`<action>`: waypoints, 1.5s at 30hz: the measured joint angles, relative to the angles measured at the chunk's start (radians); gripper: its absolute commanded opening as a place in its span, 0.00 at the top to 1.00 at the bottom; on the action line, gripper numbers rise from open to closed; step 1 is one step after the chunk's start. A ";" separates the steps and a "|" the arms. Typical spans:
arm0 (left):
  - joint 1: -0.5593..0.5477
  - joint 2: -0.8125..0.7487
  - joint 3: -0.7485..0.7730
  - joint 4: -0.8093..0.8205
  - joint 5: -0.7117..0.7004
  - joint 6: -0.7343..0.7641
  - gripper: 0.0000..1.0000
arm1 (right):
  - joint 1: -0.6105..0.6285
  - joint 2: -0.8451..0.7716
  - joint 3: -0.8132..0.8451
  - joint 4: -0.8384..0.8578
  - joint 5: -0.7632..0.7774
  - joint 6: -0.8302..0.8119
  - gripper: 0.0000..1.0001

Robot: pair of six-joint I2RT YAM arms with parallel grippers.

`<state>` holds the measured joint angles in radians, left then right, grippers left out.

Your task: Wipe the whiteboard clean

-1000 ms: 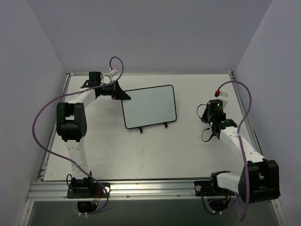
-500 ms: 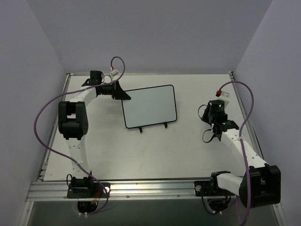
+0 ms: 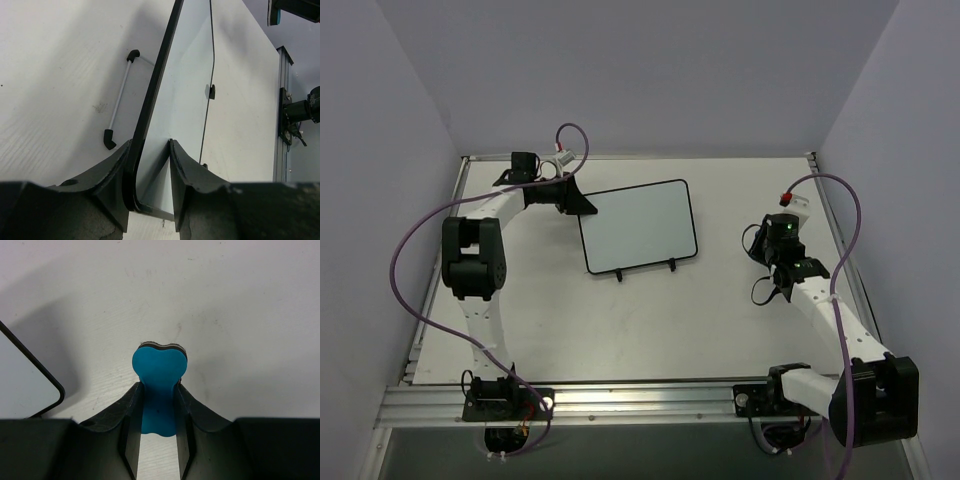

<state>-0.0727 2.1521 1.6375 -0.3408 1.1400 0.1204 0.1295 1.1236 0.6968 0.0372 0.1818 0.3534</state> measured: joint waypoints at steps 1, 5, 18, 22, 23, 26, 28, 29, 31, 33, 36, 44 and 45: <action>0.000 -0.003 -0.005 0.004 -0.004 0.000 0.58 | 0.000 0.000 0.000 0.000 0.000 0.000 1.00; 0.000 -0.014 -0.017 0.015 -0.017 0.002 0.55 | 0.000 0.000 -0.001 0.004 -0.001 -0.002 1.00; 0.004 -0.042 -0.055 0.072 -0.106 -0.014 0.06 | 0.000 0.002 -0.002 0.004 -0.001 -0.007 1.00; 0.005 -0.051 -0.076 0.100 -0.126 -0.039 0.06 | 0.000 0.015 -0.002 0.005 -0.001 -0.008 1.00; 0.005 -0.056 -0.080 0.109 -0.134 -0.048 0.06 | 0.000 0.021 -0.002 0.004 -0.001 -0.008 1.00; 0.005 -0.089 -0.097 0.145 -0.165 -0.099 0.06 | 0.000 0.046 -0.002 0.005 -0.003 -0.011 1.00; 0.005 -0.130 -0.119 0.174 -0.192 -0.140 0.06 | 0.000 0.066 -0.002 0.004 -0.004 -0.012 1.00; 0.005 -0.156 -0.130 0.186 -0.206 -0.156 0.06 | 0.000 0.077 -0.002 0.004 -0.005 -0.012 1.00; 0.008 -0.213 -0.150 0.209 -0.241 -0.191 0.06 | 0.000 0.108 -0.001 0.005 -0.005 -0.011 1.00; 0.011 -0.274 -0.166 0.232 -0.284 -0.224 0.06 | 0.000 0.151 -0.001 0.005 -0.004 -0.008 1.00; 0.021 -0.372 -0.194 0.253 -0.386 -0.295 0.06 | 0.000 0.236 0.009 0.001 -0.005 0.001 1.00; -0.003 -0.810 -0.369 0.156 -0.912 -0.489 0.06 | -0.006 0.399 0.066 -0.014 -0.008 0.016 0.90; -0.023 -0.871 -0.381 0.130 -0.973 -0.497 0.06 | -0.006 0.403 0.071 -0.016 -0.007 0.016 0.89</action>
<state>-0.0959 1.2808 1.2568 -0.2108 0.1673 -0.3767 0.1238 1.5269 0.7677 0.0208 0.1745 0.3698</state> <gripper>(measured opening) 0.939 0.240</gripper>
